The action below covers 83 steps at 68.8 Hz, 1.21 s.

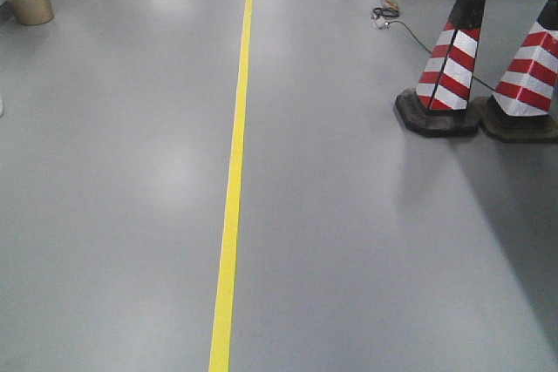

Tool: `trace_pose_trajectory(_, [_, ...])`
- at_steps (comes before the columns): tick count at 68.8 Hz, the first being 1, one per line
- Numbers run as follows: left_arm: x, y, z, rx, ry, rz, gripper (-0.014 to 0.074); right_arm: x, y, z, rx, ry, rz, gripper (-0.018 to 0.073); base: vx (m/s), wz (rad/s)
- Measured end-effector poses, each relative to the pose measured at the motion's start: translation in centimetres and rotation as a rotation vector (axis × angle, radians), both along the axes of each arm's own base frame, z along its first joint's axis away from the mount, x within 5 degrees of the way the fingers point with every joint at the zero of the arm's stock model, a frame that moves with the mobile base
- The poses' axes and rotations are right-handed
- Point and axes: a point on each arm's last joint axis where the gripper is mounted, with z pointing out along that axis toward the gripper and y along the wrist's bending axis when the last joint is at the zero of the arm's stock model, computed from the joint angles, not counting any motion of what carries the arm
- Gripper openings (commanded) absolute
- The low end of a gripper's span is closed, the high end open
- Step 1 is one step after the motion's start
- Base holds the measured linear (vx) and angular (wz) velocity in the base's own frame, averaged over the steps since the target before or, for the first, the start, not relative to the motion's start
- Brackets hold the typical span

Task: Move and align brake pads A on conveyor
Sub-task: 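Drive along the yellow floor line past the striped cones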

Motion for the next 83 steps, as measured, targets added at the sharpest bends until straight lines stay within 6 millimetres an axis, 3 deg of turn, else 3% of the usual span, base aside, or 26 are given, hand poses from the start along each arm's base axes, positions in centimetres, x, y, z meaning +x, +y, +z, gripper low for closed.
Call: trace_pose_trajectory(83, [0.00, 0.00, 0.00, 0.001, 0.000, 0.000, -0.0006, 0.00, 0.00, -0.01, 0.000, 0.001, 0.000, -0.0004, 0.70, -0.02])
